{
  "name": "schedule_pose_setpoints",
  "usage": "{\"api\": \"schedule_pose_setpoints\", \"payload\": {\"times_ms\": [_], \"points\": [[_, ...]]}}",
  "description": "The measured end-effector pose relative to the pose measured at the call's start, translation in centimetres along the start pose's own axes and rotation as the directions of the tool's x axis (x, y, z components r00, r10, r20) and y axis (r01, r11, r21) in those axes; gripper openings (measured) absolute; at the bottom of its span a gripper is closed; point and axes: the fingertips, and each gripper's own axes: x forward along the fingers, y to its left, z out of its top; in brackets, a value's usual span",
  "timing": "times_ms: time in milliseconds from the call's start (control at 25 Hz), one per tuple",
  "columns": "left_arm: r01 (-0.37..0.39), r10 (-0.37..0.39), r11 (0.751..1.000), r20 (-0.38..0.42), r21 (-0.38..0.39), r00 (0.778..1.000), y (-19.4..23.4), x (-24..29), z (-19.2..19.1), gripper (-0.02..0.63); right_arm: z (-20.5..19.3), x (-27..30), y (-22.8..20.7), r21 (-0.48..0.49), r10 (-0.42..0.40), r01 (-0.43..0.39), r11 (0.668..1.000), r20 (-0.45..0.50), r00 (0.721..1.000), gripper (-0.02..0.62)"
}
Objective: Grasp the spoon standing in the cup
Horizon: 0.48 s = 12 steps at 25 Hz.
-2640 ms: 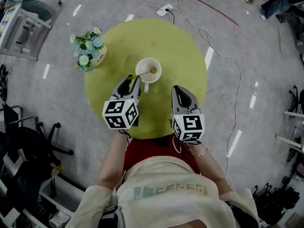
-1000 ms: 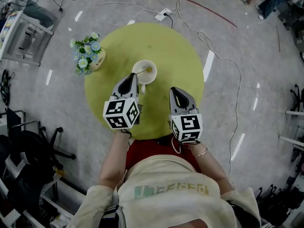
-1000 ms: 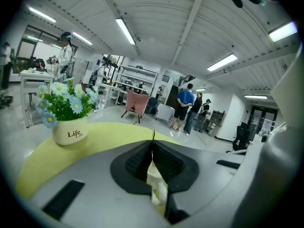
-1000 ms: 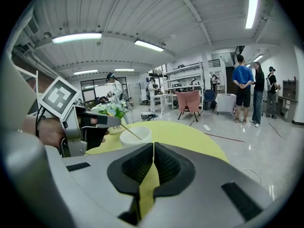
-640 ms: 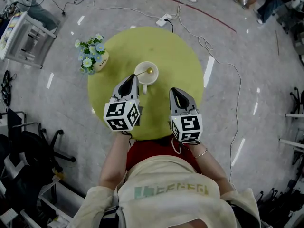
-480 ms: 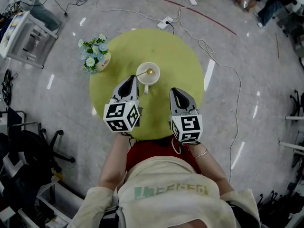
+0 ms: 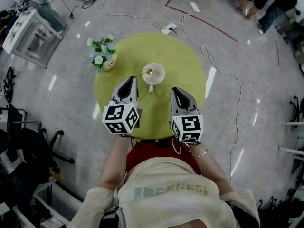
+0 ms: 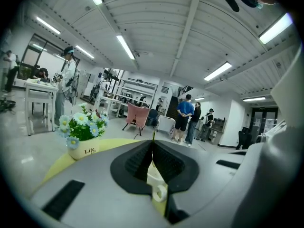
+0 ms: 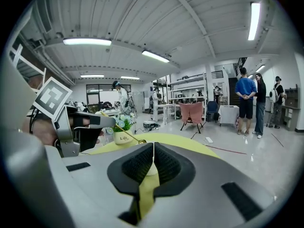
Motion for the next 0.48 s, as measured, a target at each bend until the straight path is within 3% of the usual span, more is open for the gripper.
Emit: {"api": "schedule_pose_setpoints", "payload": {"times_ms": [480], "points": [[-0.017, 0.017, 1.000, 0.059, 0.001, 0.998, 0.8, -3.9, 1.6, 0.026, 1.6, -1.4, 2.2, -0.020, 0.007, -0.006, 1.000, 0.051, 0.999, 0.037]]}}
